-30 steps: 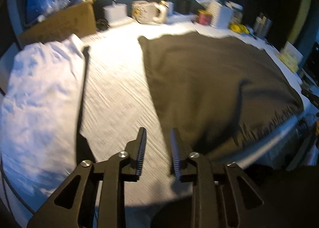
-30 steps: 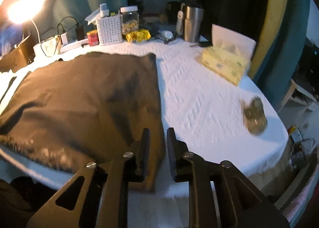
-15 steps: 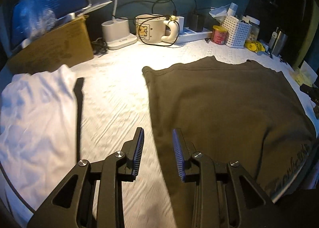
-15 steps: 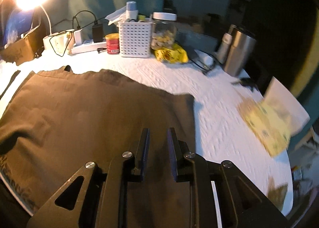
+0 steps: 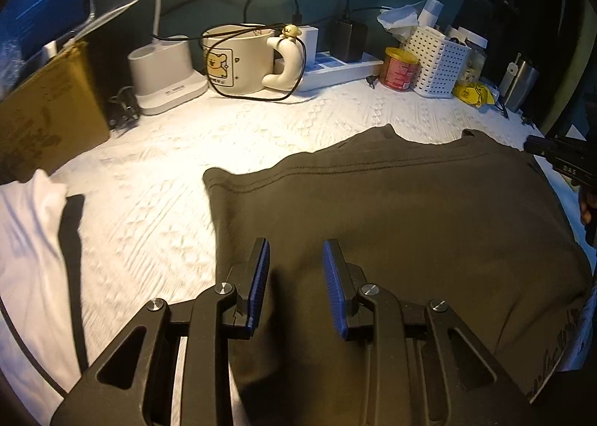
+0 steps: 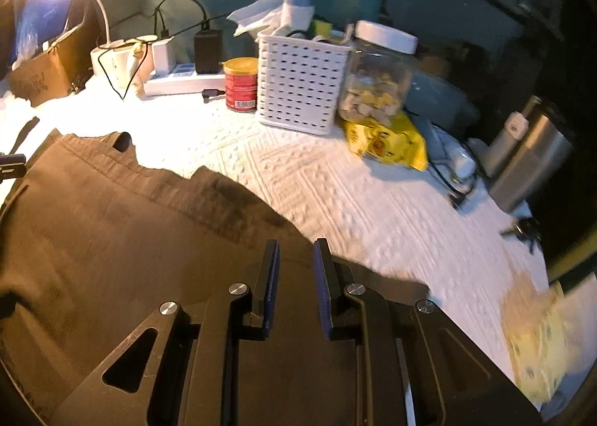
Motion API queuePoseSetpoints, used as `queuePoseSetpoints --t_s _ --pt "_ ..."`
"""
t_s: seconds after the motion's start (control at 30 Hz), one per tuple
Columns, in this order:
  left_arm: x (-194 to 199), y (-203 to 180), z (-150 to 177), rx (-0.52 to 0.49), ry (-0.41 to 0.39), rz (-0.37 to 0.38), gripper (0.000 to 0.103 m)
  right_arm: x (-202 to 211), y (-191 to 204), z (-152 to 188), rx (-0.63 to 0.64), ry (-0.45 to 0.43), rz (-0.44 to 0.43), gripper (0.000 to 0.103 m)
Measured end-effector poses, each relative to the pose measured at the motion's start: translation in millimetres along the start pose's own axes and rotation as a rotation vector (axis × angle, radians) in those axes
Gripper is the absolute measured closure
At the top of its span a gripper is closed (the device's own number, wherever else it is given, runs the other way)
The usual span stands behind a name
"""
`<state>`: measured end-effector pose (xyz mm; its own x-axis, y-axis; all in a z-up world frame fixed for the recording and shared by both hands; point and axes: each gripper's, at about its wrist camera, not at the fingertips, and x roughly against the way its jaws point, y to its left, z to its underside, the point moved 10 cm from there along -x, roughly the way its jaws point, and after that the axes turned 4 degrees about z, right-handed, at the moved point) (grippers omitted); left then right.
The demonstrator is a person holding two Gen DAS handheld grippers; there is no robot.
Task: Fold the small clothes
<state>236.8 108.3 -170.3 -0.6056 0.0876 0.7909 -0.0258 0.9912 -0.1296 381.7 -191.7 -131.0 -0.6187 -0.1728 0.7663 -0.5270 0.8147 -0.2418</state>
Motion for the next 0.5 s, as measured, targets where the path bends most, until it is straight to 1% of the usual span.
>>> queuePoseSetpoints --t_s 0.23,0.3,0.33,0.37,0.5 --pt "-16.1 5.7 -13.0 0.011 0.001 0.01 0.074 -33.9 14.2 -19.2 0.05 0.033 -0.046 0.082" --pt "-19.9 7.0 -16.3 0.016 0.001 0.016 0.074 -44.0 17.5 -21.2 0.062 0.055 -0.059 0.068" --pt "-21.9 7.0 -17.7 0.017 0.001 0.019 0.074 -47.6 20.1 -21.3 0.071 0.067 -0.071 0.051" --pt "-23.7 6.9 -18.4 0.017 0.001 0.022 0.074 -50.4 24.9 -20.8 0.087 0.081 -0.094 0.047" --pt "-30.9 6.3 -19.8 0.015 0.009 0.032 0.074 -54.1 41.4 -20.4 0.153 0.106 -0.154 0.047"
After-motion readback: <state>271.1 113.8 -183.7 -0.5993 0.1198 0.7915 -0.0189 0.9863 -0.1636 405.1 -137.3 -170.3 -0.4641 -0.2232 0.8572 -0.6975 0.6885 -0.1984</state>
